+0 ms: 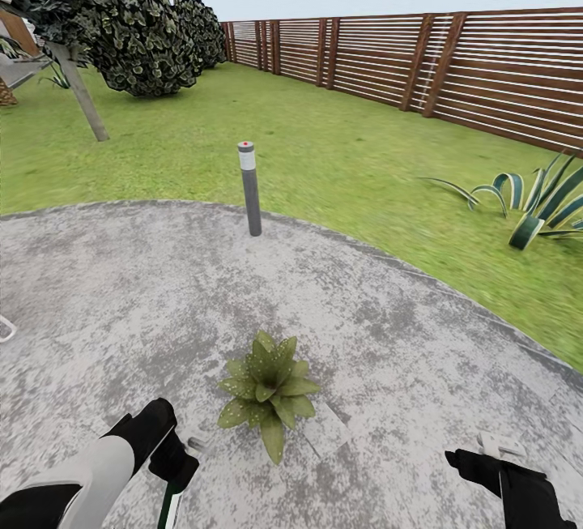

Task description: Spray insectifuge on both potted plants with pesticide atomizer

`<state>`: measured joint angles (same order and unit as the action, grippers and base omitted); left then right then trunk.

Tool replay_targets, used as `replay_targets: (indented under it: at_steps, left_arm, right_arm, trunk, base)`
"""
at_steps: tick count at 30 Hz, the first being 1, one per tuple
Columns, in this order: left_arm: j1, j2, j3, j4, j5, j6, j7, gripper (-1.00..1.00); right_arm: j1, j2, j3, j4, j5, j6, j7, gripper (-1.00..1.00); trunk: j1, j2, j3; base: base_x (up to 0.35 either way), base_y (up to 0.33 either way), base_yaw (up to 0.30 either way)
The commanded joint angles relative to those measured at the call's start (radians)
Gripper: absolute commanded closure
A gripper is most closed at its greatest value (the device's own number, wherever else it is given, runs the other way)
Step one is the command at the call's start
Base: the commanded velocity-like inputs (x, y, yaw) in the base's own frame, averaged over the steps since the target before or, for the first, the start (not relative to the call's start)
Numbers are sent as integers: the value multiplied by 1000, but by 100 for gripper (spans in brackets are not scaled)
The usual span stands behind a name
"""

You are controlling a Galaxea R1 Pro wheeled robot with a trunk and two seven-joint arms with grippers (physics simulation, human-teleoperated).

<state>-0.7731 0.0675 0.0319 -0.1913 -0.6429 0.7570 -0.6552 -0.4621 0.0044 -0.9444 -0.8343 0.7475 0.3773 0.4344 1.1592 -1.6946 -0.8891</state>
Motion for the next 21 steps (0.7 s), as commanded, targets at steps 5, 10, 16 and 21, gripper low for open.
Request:
replay_targets:
  at_steps: [5,10,16,21]
  left_arm:
    - [0,0,3,-2,-9,4,-8,100]
    - [0,0,3,-2,-9,4,-8,100]
    - [0,0,3,-1,-9,3,-8,100]
    - [0,1,3,-1,-8,1,-8,100]
  right_arm:
    - [-1,0,-4,-1,9,2,9,-100]
    - [-1,0,-4,-2,9,2,9,-100]
    - [-1,0,-4,-2,9,2,9,-100]
    - [-1,0,-4,-2,9,2,9,-100]
  trunk:
    - [0,0,-2]
    - [0,0,-3]
    - [0,0,-3]
    - [0,0,-3]
  base:
    - [0,0,156]
    - [0,0,127]
    - [0,0,13]
    - [0,0,1]
